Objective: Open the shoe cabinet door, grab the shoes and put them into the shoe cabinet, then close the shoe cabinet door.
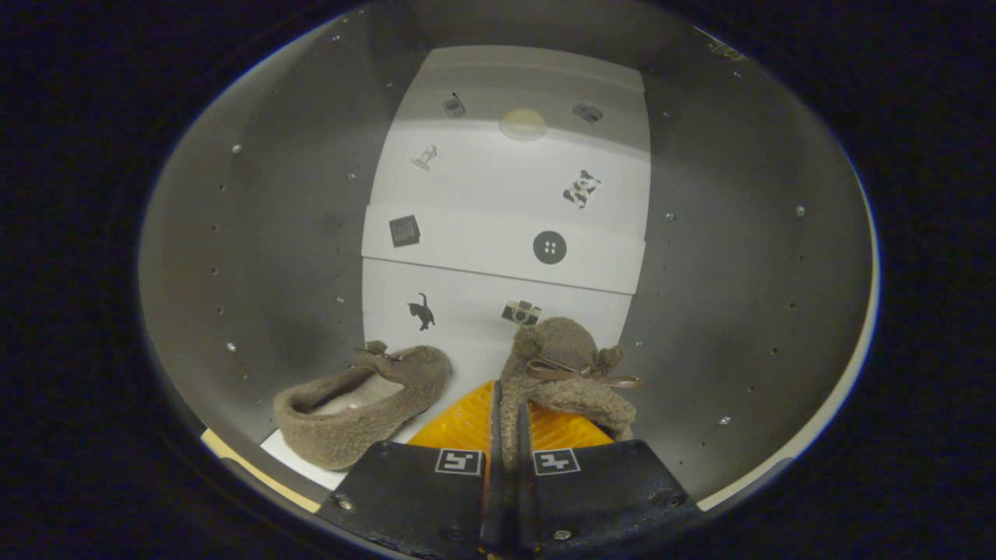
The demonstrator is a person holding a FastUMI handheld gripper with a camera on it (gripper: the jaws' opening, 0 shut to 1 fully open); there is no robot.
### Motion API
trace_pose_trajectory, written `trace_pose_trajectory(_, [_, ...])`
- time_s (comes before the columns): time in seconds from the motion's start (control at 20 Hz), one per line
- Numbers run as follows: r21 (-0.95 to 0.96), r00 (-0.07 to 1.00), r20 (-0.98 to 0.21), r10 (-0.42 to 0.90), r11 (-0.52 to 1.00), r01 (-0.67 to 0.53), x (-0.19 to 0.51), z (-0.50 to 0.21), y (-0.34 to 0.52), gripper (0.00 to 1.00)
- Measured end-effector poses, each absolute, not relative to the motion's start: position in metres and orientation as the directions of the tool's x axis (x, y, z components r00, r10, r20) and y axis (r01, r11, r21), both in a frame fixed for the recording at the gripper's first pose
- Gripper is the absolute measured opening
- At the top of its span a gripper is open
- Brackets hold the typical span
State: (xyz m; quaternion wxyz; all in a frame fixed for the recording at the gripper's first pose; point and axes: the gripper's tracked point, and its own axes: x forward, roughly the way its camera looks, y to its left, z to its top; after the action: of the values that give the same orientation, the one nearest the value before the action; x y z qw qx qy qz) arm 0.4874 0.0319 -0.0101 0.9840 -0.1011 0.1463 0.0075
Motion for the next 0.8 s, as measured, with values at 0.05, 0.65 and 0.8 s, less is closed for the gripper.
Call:
trace_pose_trajectory(0.05, [-0.198,0.954,-0.299,-0.017,0.979,-0.044,0.491,-0.017,0.031,0.11])
trace_pose_trajectory(0.65, [-0.09,0.921,-0.388,0.023,0.994,-0.063,0.511,-0.062,0.052,0.11])
trace_pose_trajectory(0.8, [-0.063,0.92,-0.391,0.007,0.997,-0.034,0.514,-0.063,0.049,0.12])
